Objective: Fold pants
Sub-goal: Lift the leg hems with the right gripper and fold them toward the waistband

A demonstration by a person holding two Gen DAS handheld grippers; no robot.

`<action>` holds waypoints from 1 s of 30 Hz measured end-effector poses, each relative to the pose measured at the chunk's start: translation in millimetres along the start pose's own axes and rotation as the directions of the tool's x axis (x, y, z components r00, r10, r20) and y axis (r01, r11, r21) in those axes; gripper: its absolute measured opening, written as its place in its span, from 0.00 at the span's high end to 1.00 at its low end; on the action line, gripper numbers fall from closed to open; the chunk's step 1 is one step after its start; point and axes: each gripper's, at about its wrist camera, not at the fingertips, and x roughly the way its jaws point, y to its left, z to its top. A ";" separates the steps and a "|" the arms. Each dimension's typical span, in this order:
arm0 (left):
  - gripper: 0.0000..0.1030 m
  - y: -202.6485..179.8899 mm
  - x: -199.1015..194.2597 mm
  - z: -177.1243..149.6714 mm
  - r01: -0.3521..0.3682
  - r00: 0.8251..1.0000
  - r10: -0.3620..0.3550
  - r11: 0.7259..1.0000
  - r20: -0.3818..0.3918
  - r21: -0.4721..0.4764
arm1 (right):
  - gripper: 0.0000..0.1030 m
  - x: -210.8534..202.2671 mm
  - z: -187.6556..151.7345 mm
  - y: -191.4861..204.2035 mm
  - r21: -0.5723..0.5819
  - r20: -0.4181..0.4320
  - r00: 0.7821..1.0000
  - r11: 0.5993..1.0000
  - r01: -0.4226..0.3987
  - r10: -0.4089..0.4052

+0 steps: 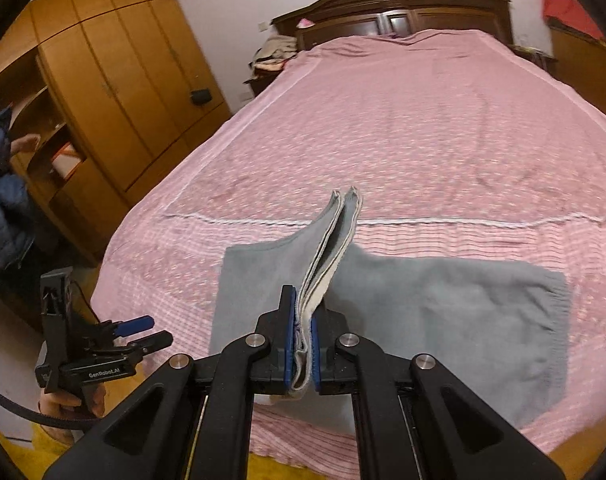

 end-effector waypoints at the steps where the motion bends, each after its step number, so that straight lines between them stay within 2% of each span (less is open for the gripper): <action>1: 0.32 -2.8 1.3 0.8 0.001 1.000 -0.001 1.000 -0.002 0.006 | 0.93 -2.8 -0.9 -5.0 0.007 0.002 1.000 1.000 0.010 -0.010; 16: 0.32 -54.6 26.0 16.8 0.029 0.999 -0.025 0.991 -0.030 0.132 | 0.94 -52.3 -10.3 -92.4 0.168 0.050 0.984 0.972 0.163 -0.173; 24: 0.32 -83.6 56.5 31.1 0.049 0.997 -0.038 0.980 -0.062 0.191 | 0.94 -27.0 -30.5 -132.9 0.217 -0.035 0.968 0.943 0.252 -0.250; 30: 0.32 -96.8 81.8 36.2 0.052 0.996 -0.037 0.979 -0.083 0.195 | 0.93 -1.3 -45.9 -153.7 0.203 -0.122 0.940 0.919 0.338 -0.318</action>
